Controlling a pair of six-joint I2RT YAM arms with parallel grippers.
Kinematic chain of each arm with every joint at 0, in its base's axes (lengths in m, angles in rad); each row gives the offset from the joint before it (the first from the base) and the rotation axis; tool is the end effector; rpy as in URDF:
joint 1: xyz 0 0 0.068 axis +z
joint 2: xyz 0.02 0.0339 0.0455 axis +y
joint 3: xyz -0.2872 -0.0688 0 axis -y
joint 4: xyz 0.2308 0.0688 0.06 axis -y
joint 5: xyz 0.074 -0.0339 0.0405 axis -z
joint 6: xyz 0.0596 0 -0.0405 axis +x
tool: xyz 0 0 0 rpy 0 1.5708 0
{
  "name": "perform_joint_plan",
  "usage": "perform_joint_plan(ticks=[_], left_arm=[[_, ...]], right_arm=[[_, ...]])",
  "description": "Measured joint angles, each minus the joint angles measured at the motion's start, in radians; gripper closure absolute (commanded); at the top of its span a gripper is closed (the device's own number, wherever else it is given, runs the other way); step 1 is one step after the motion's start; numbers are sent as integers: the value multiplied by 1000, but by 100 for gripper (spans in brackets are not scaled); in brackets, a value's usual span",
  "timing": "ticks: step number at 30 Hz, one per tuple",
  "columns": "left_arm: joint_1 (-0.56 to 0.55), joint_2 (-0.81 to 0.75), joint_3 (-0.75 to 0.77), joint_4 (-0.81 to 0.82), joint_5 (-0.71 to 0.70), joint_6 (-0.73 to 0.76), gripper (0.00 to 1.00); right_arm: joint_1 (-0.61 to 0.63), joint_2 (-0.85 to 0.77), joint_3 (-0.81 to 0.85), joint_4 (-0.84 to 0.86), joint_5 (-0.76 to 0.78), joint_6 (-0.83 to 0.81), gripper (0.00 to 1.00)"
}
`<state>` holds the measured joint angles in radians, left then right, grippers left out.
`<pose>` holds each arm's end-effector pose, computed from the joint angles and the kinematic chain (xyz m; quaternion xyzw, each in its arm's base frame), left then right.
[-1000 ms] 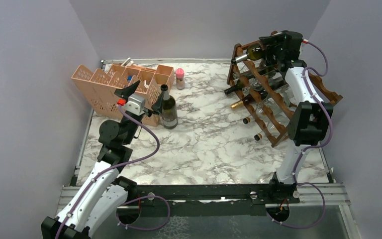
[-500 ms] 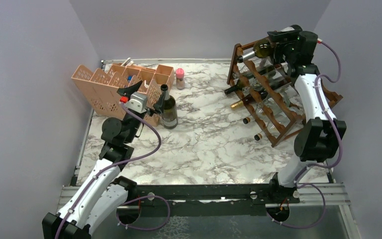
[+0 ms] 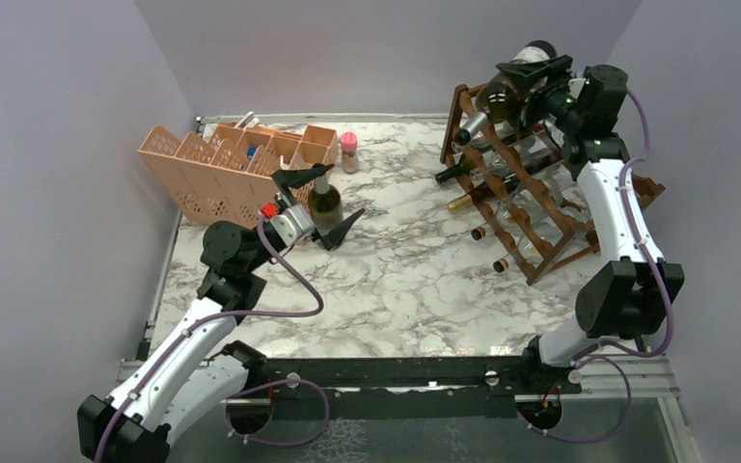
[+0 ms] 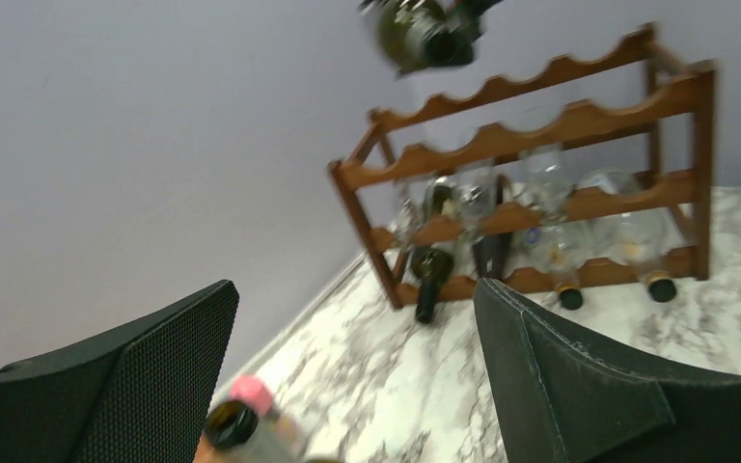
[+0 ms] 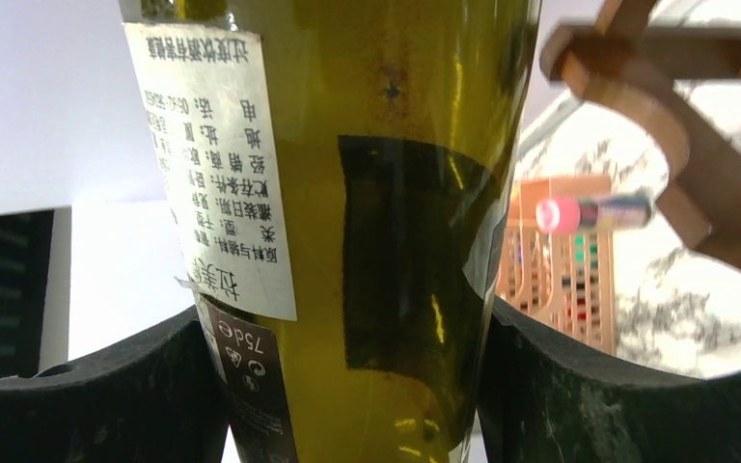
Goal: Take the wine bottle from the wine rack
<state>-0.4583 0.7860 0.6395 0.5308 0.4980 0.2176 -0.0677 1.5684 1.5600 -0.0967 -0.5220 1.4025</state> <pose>0.1410 -0.1013 0.3897 0.3724 0.4434 -0.2332 0.7812 0.3767 0.0042 0.4456 0.3535 0.6484 0.5507 0.3889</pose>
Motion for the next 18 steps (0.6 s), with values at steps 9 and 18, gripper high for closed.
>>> perform_joint_plan(ticks=[9,18], left_arm=[[-153,146,136,52,93,262,3],[-242,341,265,44,96,459,18]], right_arm=[[104,-26,-114,6,-145,73,44],[209,-108,-237,92,-275,179,44]])
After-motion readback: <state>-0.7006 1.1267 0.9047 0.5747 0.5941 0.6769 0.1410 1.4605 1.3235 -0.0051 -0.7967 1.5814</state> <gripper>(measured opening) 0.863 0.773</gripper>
